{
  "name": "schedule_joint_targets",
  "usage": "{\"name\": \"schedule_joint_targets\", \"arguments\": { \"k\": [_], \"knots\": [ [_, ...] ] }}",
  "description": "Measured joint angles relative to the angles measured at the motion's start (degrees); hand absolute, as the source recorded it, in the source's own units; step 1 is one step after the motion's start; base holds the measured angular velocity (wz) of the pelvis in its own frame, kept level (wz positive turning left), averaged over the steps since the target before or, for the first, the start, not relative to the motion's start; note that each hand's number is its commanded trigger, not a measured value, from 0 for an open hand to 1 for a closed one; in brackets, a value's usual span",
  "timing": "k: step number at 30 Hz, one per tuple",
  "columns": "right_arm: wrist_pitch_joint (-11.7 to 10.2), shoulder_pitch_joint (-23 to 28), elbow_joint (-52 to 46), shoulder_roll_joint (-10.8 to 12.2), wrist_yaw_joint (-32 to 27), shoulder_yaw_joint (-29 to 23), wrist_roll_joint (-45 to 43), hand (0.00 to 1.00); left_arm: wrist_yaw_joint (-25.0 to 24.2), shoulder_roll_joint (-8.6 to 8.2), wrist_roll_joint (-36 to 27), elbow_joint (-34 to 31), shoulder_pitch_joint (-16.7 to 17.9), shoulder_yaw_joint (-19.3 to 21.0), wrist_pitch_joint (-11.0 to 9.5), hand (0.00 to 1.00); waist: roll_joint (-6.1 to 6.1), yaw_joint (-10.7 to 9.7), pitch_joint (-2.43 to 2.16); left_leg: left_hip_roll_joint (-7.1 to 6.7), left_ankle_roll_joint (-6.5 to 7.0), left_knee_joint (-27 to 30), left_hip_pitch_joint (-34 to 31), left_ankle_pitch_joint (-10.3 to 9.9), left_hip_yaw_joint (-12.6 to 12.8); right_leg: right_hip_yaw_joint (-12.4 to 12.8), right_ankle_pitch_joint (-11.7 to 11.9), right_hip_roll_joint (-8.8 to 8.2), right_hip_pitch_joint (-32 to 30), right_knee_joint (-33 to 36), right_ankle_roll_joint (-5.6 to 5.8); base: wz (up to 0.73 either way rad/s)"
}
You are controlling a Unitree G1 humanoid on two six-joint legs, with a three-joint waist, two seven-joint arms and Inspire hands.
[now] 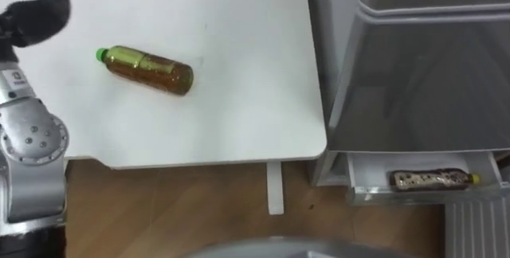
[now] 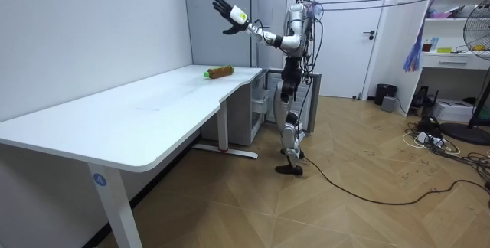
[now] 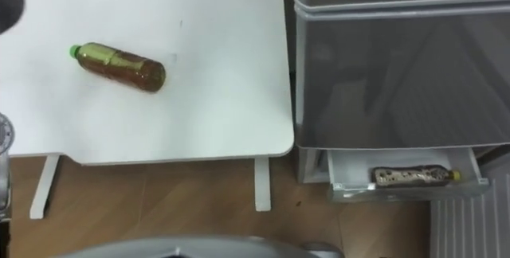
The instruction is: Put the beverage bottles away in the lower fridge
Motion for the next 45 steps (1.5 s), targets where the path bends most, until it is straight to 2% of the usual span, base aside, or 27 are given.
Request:
{"name": "schedule_joint_targets", "arguments": {
  "k": [1, 3, 4, 5, 9, 13, 16, 18, 20, 23, 27, 33, 36, 42, 45],
  "knots": [
    [0.0, -0.2, -0.1, 0.0, 0.1, 0.0, 0.0, 0.0, -1.0, 0.82, -0.1, 0.8, -0.4, -0.1, 0.1, 0.0, 0.02, -0.1, 0.02, 0.0, 0.0, 0.0, 0.0, 0.0, 0.1, 0.2, 0.0, 0.01, -0.4, 0.0, 0.0, -0.17],
    [-0.1, -0.5, -0.2, 0.0, 0.6, 0.0, -1.4, 0.0, -4.7, 4.35, 0.0, 3.7, -2.7, -0.8, 1.0, 0.0, 0.12, -0.5, -0.05, -0.08, 0.0, -0.1, -0.1, 0.0, 0.1, 0.7, 0.0, -0.02, -0.8, 0.1, 0.0, -0.12],
    [-0.1, -0.5, -0.3, 0.0, 0.8, -0.1, -2.0, 0.0, -5.6, 5.01, 0.0, 4.4, -3.3, -1.0, 1.0, 0.0, 0.01, -0.6, 0.02, -0.11, 0.0, -0.1, -0.1, 0.0, 0.1, 1.0, 0.0, -0.02, -0.8, 0.1, 0.0, -0.08],
    [0.0, -0.5, -0.3, 0.0, 1.1, 0.0, -2.7, 0.0, -7.1, 6.35, 0.0, 5.6, -4.4, -1.6, 1.2, 0.0, 0.1, -0.6, -0.03, -0.14, 0.0, -0.2, -0.1, 0.0, 0.2, 1.4, 0.0, 0.0, -0.8, 0.1, 0.01, -0.07],
    [0.0, -0.5, -0.3, -0.1, 2.1, 0.0, -3.2, 0.0, -11.9, 8.66, 0.0, 9.2, -6.1, -3.4, 2.5, 0.0, -0.01, -1.0, 0.07, -0.17, 0.01, -0.2, -0.1, 0.0, 0.2, 1.7, 0.0, -0.01, -0.8, 0.3, 0.02, -0.01],
    [0.0, -0.4, -0.4, -0.8, 2.9, -0.1, -3.8, 0.0, -16.7, 9.72, 0.0, 14.4, -7.8, -3.9, 4.0, 0.0, 0.91, -1.1, -0.05, -0.05, 0.01, -0.2, -0.1, 0.0, 0.2, 1.7, 0.0, 0.0, -1.2, 0.9, 0.02, -0.02],
    [0.0, -0.4, -0.8, -1.8, 2.8, -1.3, -4.3, 0.0, -19.6, 12.31, 0.0, 17.6, -8.2, -3.9, 4.3, 0.0, 1.87, -1.0, -0.25, -0.04, 0.01, -0.3, -0.2, 0.0, 0.6, 1.8, 0.0, -0.02, -1.8, 1.0, 0.02, -0.08],
    [0.0, -0.6, -0.8, -2.9, 2.8, -1.3, -4.3, 0.0, -22.0, 15.14, -0.2, 18.8, -8.2, -4.2, 5.2, 0.0, 2.57, -1.0, -0.11, -0.08, 0.01, -0.3, -0.1, 0.0, 0.8, 1.8, 0.0, -0.09, -1.8, 0.9, 0.02, -0.02],
    [-0.1, -0.5, -0.7, -3.8, 2.8, -1.2, -4.2, 0.0, -23.7, 16.48, 0.0, 18.8, -8.2, -4.5, 5.2, 0.0, 2.79, -1.0, -0.16, -0.1, 0.02, -0.3, -0.1, 0.0, 0.8, 1.9, 0.0, -0.1, -1.8, 0.9, 0.05, 0.0],
    [-0.1, -0.4, -0.7, -4.3, 2.6, -1.2, -4.0, 0.0, -27.1, 17.32, 0.1, 18.8, -8.2, -4.6, 5.5, 0.0, 2.95, -0.7, -0.26, -0.08, 0.03, -0.1, -0.1, 0.0, 0.8, 1.8, -0.1, -0.1, -1.7, 0.9, 0.06, 0.0],
    [-0.1, -0.4, -1.1, -4.4, 2.5, -1.3, -4.0, 0.0, -32.3, 17.33, 0.6, 18.9, -8.2, -4.7, 6.7, 0.0, 2.91, -0.5, -0.24, -0.06, 0.05, 0.0, -0.1, 0.0, 0.8, 1.7, -0.1, -0.1, -1.7, 0.9, 0.05, 0.0],
    [-0.1, -0.5, -1.7, -4.5, 2.4, -1.2, -3.7, 0.0, -37.4, 17.34, 0.7, 18.9, -8.2, -4.7, 8.0, 0.0, 2.58, -0.2, -0.12, -0.06, 0.05, 0.0, -0.3, 0.0, 0.8, 1.7, -0.1, -0.13, -1.8, 0.9, 0.05, 0.0],
    [0.0, -0.5, -2.0, -4.6, 2.2, -1.1, -3.7, 0.0, -38.7, 17.43, 1.3, 18.9, -8.2, -5.7, 8.9, 0.0, 2.48, -0.3, -0.23, -0.07, 0.05, 0.1, -0.9, 0.0, 0.8, 1.7, -0.1, -0.14, -2.4, 1.0, 0.05, 0.0],
    [0.1, -0.5, -2.6, -4.5, 1.9, -1.1, -3.7, 0.0, -40.8, 17.44, 1.7, 18.9, -8.3, -6.4, 9.0, 0.0, 2.21, -0.2, -0.32, -0.06, 0.05, 0.1, -1.4, 0.0, 0.8, 1.7, -0.1, -0.13, -2.9, 1.0, 0.05, 0.0],
    [1.1, -1.7, -2.8, -4.5, 1.0, -1.0, -3.8, 0.0, -41.2, 17.44, 2.3, 21.8, -10.4, -7.3, 10.0, 0.0, 2.11, -0.3, -0.28, -0.06, 0.05, 0.1, -1.6, 0.0, 0.6, 1.8, -0.1, -0.11, -3.1, 1.1, 0.05, 0.0]
  ]
}}
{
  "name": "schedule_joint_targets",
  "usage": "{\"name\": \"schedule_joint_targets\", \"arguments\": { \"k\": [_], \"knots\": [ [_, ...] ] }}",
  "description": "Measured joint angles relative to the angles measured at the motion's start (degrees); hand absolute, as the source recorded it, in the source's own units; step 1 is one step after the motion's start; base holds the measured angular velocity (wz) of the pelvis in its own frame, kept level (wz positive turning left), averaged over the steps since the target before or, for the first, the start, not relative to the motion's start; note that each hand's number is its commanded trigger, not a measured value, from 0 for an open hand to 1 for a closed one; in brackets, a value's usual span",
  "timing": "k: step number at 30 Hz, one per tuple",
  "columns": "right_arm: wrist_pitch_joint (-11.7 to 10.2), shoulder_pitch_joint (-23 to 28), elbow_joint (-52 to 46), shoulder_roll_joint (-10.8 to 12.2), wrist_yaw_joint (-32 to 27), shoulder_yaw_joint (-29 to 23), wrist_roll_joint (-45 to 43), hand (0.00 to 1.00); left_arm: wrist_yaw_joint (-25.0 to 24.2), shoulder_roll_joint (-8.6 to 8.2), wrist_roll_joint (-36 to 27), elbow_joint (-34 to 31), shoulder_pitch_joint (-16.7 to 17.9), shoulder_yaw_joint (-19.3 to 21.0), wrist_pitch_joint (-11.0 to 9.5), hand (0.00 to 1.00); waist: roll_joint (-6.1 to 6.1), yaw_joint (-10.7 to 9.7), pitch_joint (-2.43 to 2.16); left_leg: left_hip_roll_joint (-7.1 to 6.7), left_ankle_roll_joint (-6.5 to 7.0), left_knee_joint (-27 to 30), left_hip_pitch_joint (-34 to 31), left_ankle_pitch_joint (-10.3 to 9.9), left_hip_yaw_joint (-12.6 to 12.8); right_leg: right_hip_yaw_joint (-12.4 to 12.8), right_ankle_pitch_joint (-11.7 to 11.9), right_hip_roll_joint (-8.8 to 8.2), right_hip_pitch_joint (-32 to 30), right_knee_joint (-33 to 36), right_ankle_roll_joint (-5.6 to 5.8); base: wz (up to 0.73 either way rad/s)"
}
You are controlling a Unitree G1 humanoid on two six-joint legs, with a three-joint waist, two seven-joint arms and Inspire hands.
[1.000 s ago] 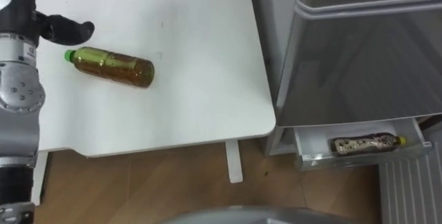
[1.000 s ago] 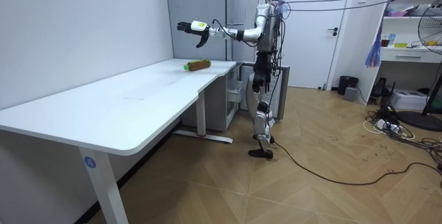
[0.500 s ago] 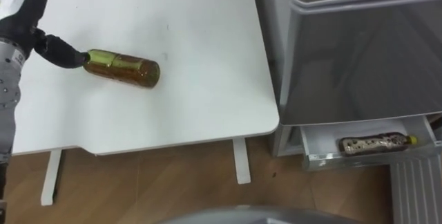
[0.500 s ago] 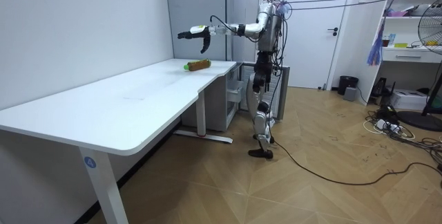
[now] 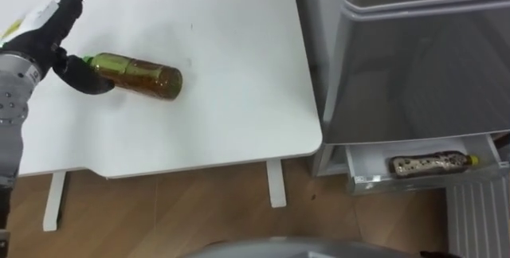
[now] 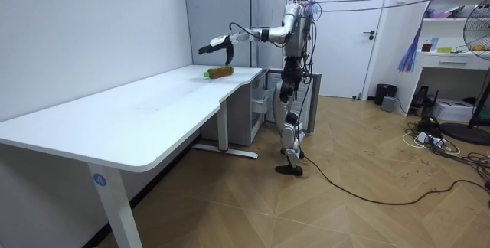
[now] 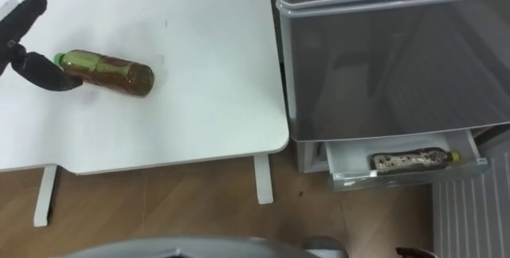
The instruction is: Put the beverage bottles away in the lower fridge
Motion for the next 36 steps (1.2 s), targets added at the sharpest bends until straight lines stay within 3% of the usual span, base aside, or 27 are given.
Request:
{"name": "schedule_joint_targets", "arguments": {
  "k": [9, 11, 15, 20, 27, 31, 36],
  "knots": [
    [0.0, -1.4, 0.3, 0.2, -1.0, 2.6, 0.1, 0.0, -1.5, 0.01, 8.6, 5.2, -5.4, -3.5, 0.0, 0.0, -0.93, 0.2, -0.25, 0.12, 0.01, 1.0, -3.1, 0.0, -0.5, -0.1, 0.1, 0.0, -2.9, 1.3, -0.14, 0.01],
    [-0.1, -1.6, 0.8, 0.2, -1.2, 4.5, 0.3, 0.0, -1.9, 0.02, 8.7, 8.8, -8.8, -4.9, 0.1, 0.0, -1.2, 0.1, -0.22, 0.16, 0.01, 1.6, -3.8, 0.0, -0.6, 1.3, 0.1, 0.05, -3.4, 1.9, -0.16, 0.0],
    [-0.1, -1.6, 0.9, 0.7, -1.3, 6.2, 0.6, 0.0, -2.3, 0.08, 8.7, 12.4, -13.3, -7.1, -0.6, 0.0, -1.52, -0.4, -0.02, 0.23, 0.02, 2.9, -6.6, 0.0, -0.5, 1.3, 0.4, 0.05, -5.7, 2.3, -0.36, 0.02],
    [-0.1, -3.3, 2.0, 0.7, -1.5, 6.8, 3.3, 0.0, -2.1, 0.07, 8.6, 19.5, -15.5, -10.6, -1.8, 0.0, -2.17, -1.4, 0.44, 0.46, 0.13, 4.5, -8.9, 0.1, 0.9, 2.0, 0.4, 0.08, -8.4, 4.0, -0.43, -0.1],
    [-0.1, -4.6, 2.0, 0.7, -1.4, 6.9, 5.4, 0.0, -0.7, 0.07, 10.4, 21.2, -19.5, -13.8, -2.7, 0.0, -2.11, -3.4, 0.62, 0.76, 0.61, 8.0, -12.6, -0.3, 1.1, 1.9, 0.6, 0.05, -10.8, 5.1, -0.4, 0.05],
    [-0.2, -5.9, 2.9, 0.7, -1.2, 8.5, 5.7, 0.0, -0.4, 0.14, 11.8, 24.2, -23.1, -18.2, -2.7, 0.0, -2.0, -3.9, 0.79, 0.78, 0.7, 8.9, -13.5, -0.4, 1.2, 2.3, 0.6, -0.07, -11.8, 6.1, -0.38, -0.01],
    [-0.1, -6.7, 3.5, 0.7, -1.2, 9.0, 8.4, 0.0, -0.4, 0.14, 15.1, 24.5, -23.6, -19.5, -2.8, 0.0, -2.27, -4.2, 0.97, 0.77, 0.9, 8.9, -13.6, -0.5, 2.2, 3.6, 0.6, -0.12, -13.0, 7.1, -0.28, -0.11]
  ]
}}
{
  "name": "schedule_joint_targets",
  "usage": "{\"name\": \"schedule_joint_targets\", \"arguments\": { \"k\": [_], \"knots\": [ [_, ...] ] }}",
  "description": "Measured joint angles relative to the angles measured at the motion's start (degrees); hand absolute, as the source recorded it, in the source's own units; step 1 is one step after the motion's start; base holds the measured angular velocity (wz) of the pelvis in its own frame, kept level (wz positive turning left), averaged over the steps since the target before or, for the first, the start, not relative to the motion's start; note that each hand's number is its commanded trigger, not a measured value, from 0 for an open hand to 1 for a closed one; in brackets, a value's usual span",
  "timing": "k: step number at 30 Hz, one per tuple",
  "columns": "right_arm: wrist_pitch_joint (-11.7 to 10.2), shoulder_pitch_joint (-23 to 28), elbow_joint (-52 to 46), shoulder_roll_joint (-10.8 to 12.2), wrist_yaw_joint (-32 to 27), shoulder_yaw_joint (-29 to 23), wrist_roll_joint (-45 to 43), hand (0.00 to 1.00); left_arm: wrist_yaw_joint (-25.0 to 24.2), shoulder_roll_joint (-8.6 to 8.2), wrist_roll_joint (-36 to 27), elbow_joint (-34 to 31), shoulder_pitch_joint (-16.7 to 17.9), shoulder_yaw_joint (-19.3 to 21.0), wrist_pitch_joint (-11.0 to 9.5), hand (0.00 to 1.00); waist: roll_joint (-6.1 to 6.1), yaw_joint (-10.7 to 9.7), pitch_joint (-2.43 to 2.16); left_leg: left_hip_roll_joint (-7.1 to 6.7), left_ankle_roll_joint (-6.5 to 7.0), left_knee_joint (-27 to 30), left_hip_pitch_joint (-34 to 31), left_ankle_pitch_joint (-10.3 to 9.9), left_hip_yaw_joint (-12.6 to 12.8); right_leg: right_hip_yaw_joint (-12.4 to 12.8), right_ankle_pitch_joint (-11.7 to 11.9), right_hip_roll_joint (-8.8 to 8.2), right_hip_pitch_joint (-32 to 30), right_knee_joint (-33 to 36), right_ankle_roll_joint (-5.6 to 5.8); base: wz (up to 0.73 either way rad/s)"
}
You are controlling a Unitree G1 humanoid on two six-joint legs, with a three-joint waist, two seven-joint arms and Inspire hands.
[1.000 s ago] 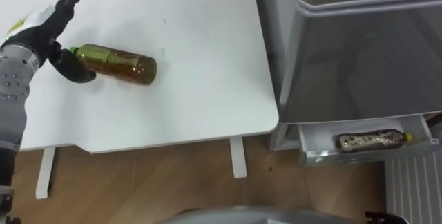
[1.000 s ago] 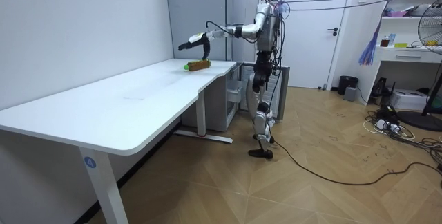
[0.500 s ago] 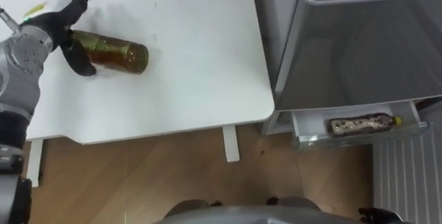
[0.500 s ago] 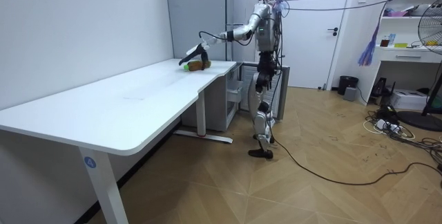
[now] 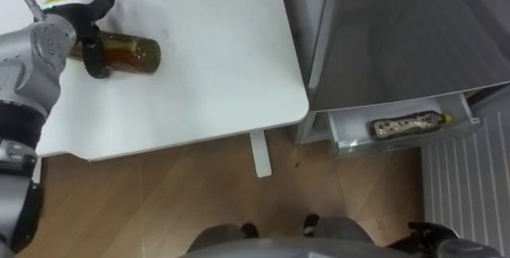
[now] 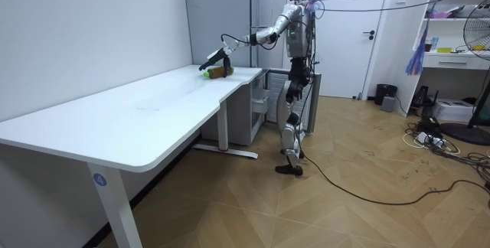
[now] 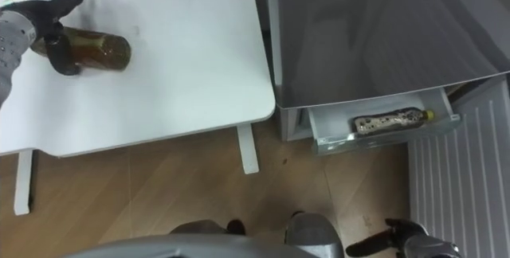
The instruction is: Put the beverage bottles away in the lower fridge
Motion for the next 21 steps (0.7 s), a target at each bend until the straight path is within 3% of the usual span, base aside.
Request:
{"name": "schedule_joint_targets", "arguments": {
  "k": [2, 3, 4, 5, 12, 17, 21],
  "knots": [
    [0.0, -0.7, 0.6, 0.0, -0.2, 0.0, 1.6, 0.0, 0.0, 0.0, 0.7, 0.0, -0.1, -0.6, 0.0, 0.0, -0.03, -0.4, 0.04, -0.03, 0.03, -0.1, -0.1, 0.0, 0.2, 0.1, 0.0, -0.11, -0.3, 0.2, 0.09, -0.04],
    [0.1, -0.8, 1.0, 0.0, -0.4, 0.0, 2.6, 0.0, 0.0, 0.01, 1.8, 0.0, -0.2, -1.4, 0.1, 0.17, -0.22, -0.6, 0.17, -0.02, 0.05, -0.1, 0.0, 0.0, 0.3, 0.2, -0.1, -0.32, -0.5, 0.7, 0.21, -0.04],
    [0.1, -0.7, 1.0, 0.0, -0.6, 0.0, 2.8, 0.0, 0.0, 0.01, 2.1, 0.0, -0.3, -1.8, 0.1, 0.75, -0.23, -0.6, 0.18, -0.01, 0.07, -0.1, 0.0, 0.0, 0.3, 0.2, -0.1, -0.34, -0.5, 0.8, 0.23, -0.09],
    [0.0, -0.8, 1.1, 0.0, -1.1, 0.0, 3.1, 0.0, 0.0, 0.01, 2.9, 0.0, -0.3, -2.5, 0.0, 1.0, -0.23, -0.7, 0.28, -0.01, 0.08, -0.1, 0.1, 0.0, 0.7, 0.6, -0.1, -0.35, -0.7, 0.8, 0.25, -0.1],
    [0.1, -1.3, 2.7, 0.2, -2.1, 0.1, 3.6, 0.0, -3.4, 0.06, 5.1, 0.0, -0.7, -4.2, 0.1, 1.0, 0.11, -0.7, 0.33, -0.01, 0.36, -0.2, 0.1, 0.2, 1.9, 0.8, 0.0, -0.29, -0.9, 1.0, 0.37, -0.01],
    [0.1, -2.7, 3.2, 0.2, -2.6, 0.0, 3.3, 0.0, 0.1, -0.95, 5.3, 0.7, -1.1, -2.7, 1.7, 1.0, -0.44, -1.7, 0.67, 0.04, 0.47, -0.1, 0.1, 0.2, 1.8, 0.7, 0.0, -0.34, -0.5, 0.8, 0.47, 0.02],
    [0.2, -3.1, 3.3, 0.3, -3.6, 0.0, 3.3, 0.0, 1.0, -1.61, 5.1, 1.4, -1.8, -1.4, 2.5, 1.0, -0.34, -2.3, 0.63, 0.03, 0.73, -0.3, 0.2, 0.1, 2.0, 0.9, 0.2, -0.57, -0.5, 0.7, 0.72, -0.03]
  ]
}}
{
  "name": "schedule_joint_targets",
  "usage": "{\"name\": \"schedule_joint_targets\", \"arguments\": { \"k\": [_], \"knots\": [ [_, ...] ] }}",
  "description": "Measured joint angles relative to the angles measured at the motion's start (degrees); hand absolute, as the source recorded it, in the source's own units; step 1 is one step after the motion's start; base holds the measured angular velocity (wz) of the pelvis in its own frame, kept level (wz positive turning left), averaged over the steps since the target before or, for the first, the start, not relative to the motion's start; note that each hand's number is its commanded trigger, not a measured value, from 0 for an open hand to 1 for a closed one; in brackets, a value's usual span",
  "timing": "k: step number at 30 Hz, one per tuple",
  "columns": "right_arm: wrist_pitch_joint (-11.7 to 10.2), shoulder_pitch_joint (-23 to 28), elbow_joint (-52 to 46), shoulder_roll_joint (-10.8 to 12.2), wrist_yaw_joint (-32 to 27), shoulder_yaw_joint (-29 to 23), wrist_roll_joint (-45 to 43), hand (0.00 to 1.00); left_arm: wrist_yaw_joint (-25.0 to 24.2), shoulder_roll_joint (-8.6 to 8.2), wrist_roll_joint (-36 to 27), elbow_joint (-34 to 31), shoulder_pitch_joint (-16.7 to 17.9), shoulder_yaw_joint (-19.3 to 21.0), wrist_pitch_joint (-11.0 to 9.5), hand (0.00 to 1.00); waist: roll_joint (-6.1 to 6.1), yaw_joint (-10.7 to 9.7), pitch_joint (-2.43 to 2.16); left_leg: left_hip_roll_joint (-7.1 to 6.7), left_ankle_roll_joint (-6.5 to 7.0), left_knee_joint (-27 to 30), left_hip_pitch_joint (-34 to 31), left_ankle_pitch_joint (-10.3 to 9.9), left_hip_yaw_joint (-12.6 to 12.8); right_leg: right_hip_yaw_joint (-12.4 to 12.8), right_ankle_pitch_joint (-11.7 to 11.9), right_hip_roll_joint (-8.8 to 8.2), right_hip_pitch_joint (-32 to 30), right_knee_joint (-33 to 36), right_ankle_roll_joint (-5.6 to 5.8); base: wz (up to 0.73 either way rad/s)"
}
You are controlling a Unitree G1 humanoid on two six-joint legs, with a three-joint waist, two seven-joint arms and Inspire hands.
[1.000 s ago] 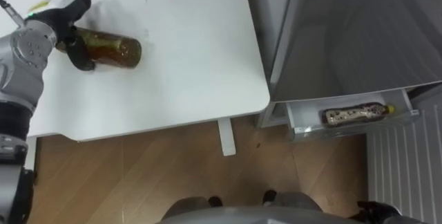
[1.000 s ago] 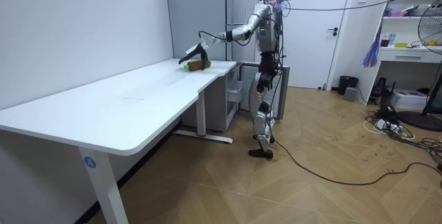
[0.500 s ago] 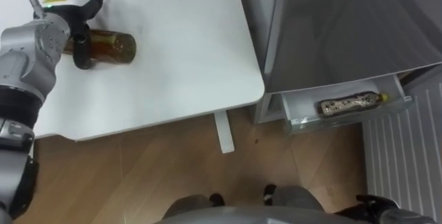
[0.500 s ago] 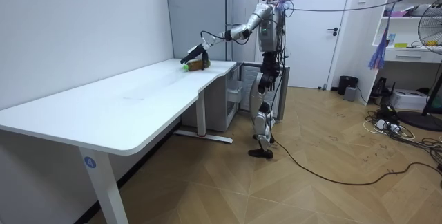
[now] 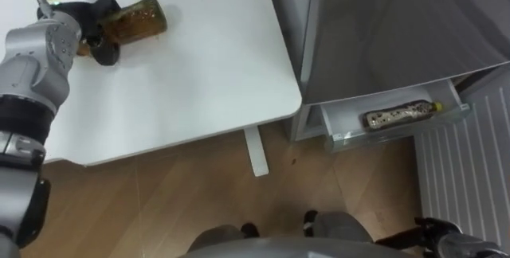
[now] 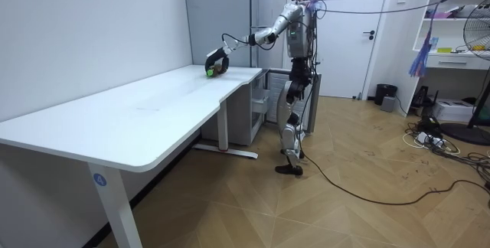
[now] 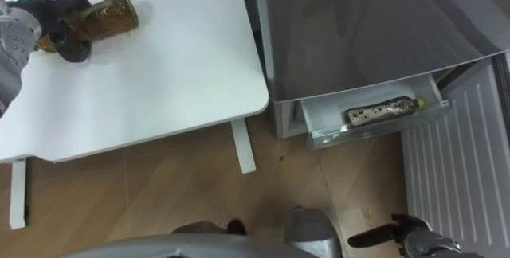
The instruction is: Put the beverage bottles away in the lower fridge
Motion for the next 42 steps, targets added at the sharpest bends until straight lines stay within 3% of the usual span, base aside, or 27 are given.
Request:
{"name": "schedule_joint_targets", "arguments": {
  "k": [5, 14, 22, 25, 33, 37, 39, 42],
  "knots": [
    [0.5, -0.2, 0.2, 0.1, 0.1, 0.0, -0.1, 0.0, 0.8, -0.42, -0.2, 0.1, -0.1, 0.7, 0.1, 1.0, 0.47, 0.1, -0.29, -0.1, 0.01, -0.2, 0.4, 0.0, 0.1, 0.0, 0.1, -0.12, 0.3, -0.1, 0.11, -0.02],
    [0.5, -0.2, -0.4, 0.1, 0.4, 0.0, 0.4, 0.0, 1.1, -0.42, -1.4, -1.0, 1.5, 1.6, 0.0, 1.0, 0.37, 0.2, -0.36, -0.67, 0.02, -1.5, 1.9, 0.0, 0.0, -0.2, -0.1, -0.17, 1.7, -1.0, 0.29, 0.0],
    [0.4, 0.7, -3.2, 0.0, 0.2, 0.9, 5.9, 0.0, 2.8, -0.48, -7.6, -1.2, 3.8, 2.0, 0.0, 1.0, 0.91, 0.9, -1.01, -0.8, 0.02, -3.0, 4.1, 0.0, -0.1, -0.4, -0.1, -0.09, 3.9, -2.2, 0.4, 0.0],
    [-0.2, 1.0, -3.7, 0.0, 0.2, 1.1, 8.6, 0.0, 4.1, -0.95, -11.5, -2.2, 5.9, 3.3, -0.9, 1.0, 0.88, 1.8, -1.4, -0.89, 0.01, -4.0, 5.2, 0.0, -0.4, -0.9, 0.0, -0.08, 5.2, -3.3, 0.38, 0.05],
    [-3.3, 2.6, -7.7, 1.7, 0.4, 1.1, 9.6, 0.0, 10.1, -7.47, -26.6, -4.5, 15.0, 12.7, -5.9, 1.0, -0.23, 3.8, -1.7, -0.93, -0.11, -6.1, 8.9, 0.1, -0.9, -3.2, 0.0, -0.17, 8.4, -4.2, 0.4, 0.04],
    [-4.2, 3.2, -8.2, 3.1, 1.8, 1.1, 9.6, 0.0, 10.8, -9.2, -31.5, -9.2, 19.1, 13.7, -6.3, 1.0, -1.78, 4.0, -2.12, -0.87, -0.09, -6.1, 9.1, 0.1, -1.1, -3.3, -0.1, -0.17, 9.3, -5.1, 0.41, 0.0],
    [-4.6, 4.8, -9.7, 3.8, 2.9, 1.1, 9.6, 0.0, 10.6, -11.37, -36.8, -12.2, 22.3, 14.1, -7.2, 1.0, -2.56, 4.6, -2.49, -0.89, -0.09, -6.1, 9.5, 0.1, -1.2, -3.4, 0.0, -0.18, 9.6, -5.1, 0.4, 0.0],
    [-4.6, 5.2, -9.7, 4.5, 4.0, 1.1, 10.1, 0.0, 10.2, -14.22, -41.7, -15.9, 24.9, 14.1, -7.2, 1.0, -2.78, 4.5, -2.45, -0.82, -0.08, -6.1, 9.7, 0.1, -2.1, -4.1, 0.0, -0.3, 10.2, -5.1, 0.41, 0.1]
  ]
}}
